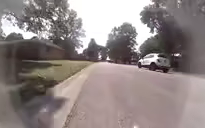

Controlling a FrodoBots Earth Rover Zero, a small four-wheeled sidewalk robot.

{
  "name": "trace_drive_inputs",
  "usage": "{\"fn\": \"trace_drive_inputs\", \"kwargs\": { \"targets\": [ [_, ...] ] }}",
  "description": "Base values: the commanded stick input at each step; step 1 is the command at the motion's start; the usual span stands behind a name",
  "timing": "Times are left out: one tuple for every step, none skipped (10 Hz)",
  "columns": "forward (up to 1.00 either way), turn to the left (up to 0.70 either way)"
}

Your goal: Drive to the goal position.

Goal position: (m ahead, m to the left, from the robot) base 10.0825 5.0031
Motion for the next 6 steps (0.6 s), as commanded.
{"fn": "trace_drive_inputs", "kwargs": {
  "targets": [
    [1.00, 0.00],
    [1.00, 0.00],
    [1.00, 0.00],
    [1.00, 0.00],
    [1.00, 0.00],
    [1.00, 0.00]
  ]
}}
